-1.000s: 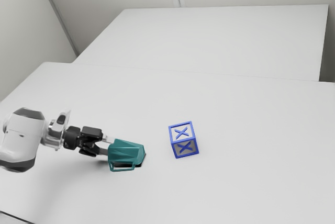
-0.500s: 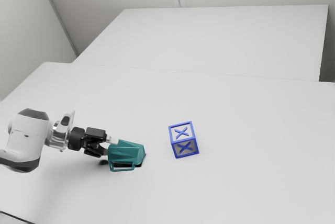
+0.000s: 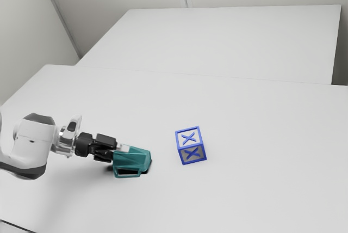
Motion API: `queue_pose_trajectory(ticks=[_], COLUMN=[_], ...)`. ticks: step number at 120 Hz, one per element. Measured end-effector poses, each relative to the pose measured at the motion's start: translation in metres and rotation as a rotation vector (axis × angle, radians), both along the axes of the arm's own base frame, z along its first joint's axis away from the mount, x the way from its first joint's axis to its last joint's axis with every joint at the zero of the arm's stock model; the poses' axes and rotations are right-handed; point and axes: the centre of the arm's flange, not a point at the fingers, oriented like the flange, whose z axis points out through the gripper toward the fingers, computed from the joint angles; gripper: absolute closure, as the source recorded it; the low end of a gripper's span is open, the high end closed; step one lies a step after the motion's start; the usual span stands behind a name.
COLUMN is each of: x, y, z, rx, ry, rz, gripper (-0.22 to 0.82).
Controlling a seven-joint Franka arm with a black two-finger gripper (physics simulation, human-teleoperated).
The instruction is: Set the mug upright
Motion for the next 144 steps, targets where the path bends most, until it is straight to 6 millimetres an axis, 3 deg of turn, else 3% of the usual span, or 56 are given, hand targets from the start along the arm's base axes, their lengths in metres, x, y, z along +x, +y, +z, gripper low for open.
queue_pose_trajectory(ticks=[17, 29, 53, 69, 89, 125, 144], x=[0.0, 0.001, 0.003, 0.006, 0.011, 0.039, 0.07], y=[0.0, -0.001, -0.004, -0.01, -0.017, -0.001, -0.003], z=[0.001, 0.003, 0.01, 0.028, 0.059, 0.123, 0.185], rx=[0.002, 0.003, 0.008, 0.017, 0.034, 0.268, 0.528], ry=[-0.009, -0.015, -0.038, -0.079, -0.146, -0.156, -0.138], rz=[-0.002, -0.004, -0.013, -0.029, -0.05, -0.229, -0.392], gripper=[0.53, 0.64, 0.74, 0.76, 0.77, 0.77, 0.77])
